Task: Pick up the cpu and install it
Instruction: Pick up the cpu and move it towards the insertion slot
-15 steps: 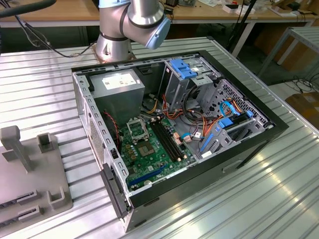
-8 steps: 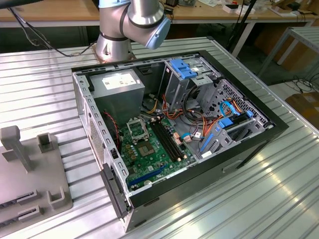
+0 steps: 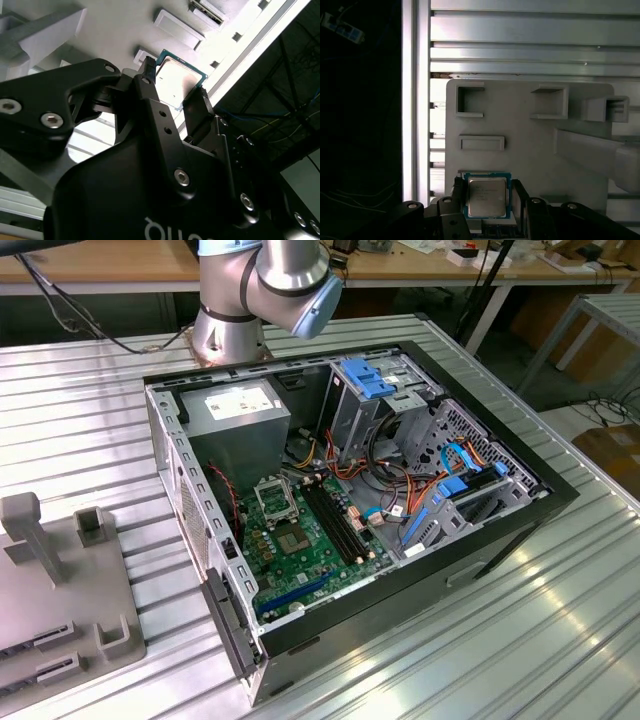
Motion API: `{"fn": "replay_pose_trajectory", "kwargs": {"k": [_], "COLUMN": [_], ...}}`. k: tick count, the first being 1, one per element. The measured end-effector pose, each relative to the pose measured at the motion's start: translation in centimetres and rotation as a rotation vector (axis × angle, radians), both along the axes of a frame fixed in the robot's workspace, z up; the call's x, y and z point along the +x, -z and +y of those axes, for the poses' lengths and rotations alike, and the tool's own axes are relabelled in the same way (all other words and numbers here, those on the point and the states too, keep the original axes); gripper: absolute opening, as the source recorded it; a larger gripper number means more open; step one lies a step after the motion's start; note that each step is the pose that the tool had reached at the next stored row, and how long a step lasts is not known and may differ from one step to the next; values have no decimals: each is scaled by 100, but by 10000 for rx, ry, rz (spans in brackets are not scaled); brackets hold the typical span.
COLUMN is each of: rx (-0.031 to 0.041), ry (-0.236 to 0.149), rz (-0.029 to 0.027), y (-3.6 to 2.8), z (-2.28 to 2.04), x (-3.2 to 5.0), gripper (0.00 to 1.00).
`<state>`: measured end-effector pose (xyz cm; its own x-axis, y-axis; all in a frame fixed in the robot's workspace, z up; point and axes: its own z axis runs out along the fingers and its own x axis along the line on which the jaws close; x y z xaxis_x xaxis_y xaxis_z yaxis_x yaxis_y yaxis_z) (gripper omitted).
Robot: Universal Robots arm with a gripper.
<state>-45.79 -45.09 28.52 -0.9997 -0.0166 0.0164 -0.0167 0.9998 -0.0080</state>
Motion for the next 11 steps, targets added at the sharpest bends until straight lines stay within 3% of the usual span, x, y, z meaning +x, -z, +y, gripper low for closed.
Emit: {"fn": "replay_pose_trajectory", "kwargs": {"k": [11], "rx": [11], "ry": [0], "rz": [31], "y": [-79], "z": [0], "x": [13], "gripper": [47]}}
